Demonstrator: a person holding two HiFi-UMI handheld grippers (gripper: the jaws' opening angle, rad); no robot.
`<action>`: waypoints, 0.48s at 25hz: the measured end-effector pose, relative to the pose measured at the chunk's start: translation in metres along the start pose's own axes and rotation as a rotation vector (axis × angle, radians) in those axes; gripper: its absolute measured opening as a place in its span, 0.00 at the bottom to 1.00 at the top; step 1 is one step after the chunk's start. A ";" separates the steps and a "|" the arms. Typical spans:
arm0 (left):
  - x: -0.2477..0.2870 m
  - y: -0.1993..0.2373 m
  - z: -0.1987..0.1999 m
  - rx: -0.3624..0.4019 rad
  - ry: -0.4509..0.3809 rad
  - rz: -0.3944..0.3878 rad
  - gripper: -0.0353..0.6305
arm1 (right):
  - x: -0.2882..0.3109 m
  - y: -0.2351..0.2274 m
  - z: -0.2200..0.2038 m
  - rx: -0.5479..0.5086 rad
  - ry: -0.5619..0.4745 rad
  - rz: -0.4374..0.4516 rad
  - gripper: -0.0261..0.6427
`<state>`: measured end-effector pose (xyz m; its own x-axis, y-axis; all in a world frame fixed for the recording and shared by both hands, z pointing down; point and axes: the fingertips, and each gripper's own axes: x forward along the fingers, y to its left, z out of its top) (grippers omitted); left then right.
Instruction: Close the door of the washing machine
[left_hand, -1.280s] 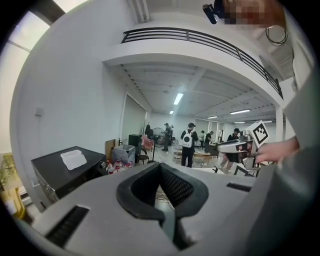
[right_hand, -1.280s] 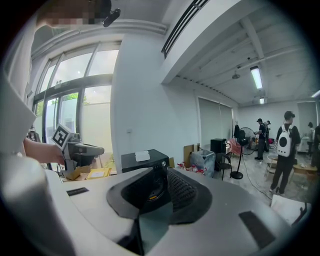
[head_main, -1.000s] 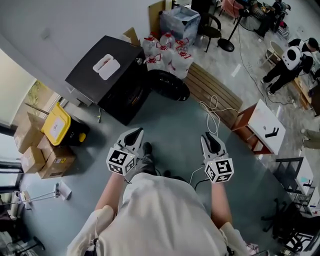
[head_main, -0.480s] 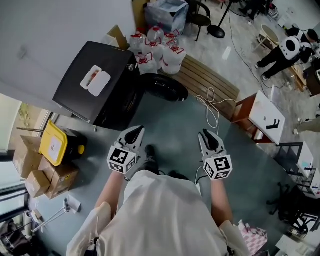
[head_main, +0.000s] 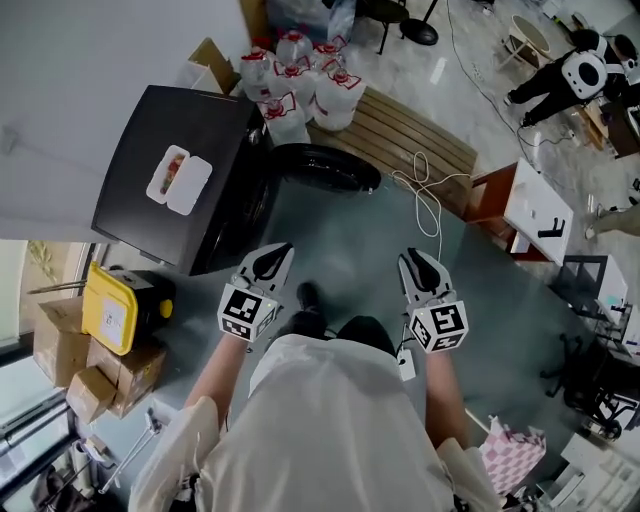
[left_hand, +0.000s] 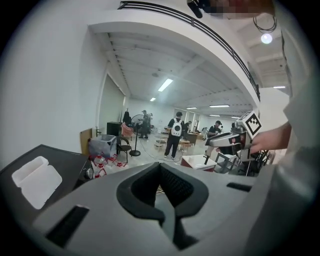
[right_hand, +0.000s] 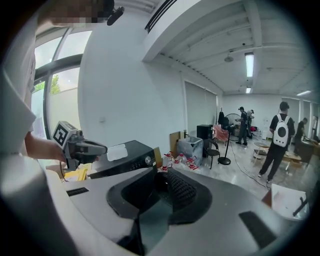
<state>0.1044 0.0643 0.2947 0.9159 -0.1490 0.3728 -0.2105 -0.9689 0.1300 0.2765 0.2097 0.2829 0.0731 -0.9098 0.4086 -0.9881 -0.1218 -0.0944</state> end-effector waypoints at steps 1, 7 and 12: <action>0.003 0.006 -0.001 -0.002 0.004 -0.004 0.06 | 0.006 0.000 0.001 0.000 0.007 -0.003 0.17; 0.031 0.030 -0.006 -0.029 0.017 -0.004 0.06 | 0.042 -0.011 -0.002 -0.005 0.051 0.012 0.17; 0.057 0.046 -0.015 -0.044 0.029 0.019 0.06 | 0.080 -0.024 -0.010 -0.019 0.090 0.061 0.17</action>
<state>0.1411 0.0139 0.3361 0.9014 -0.1605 0.4021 -0.2429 -0.9563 0.1629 0.3047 0.1442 0.3270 0.0015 -0.8760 0.4823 -0.9927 -0.0593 -0.1046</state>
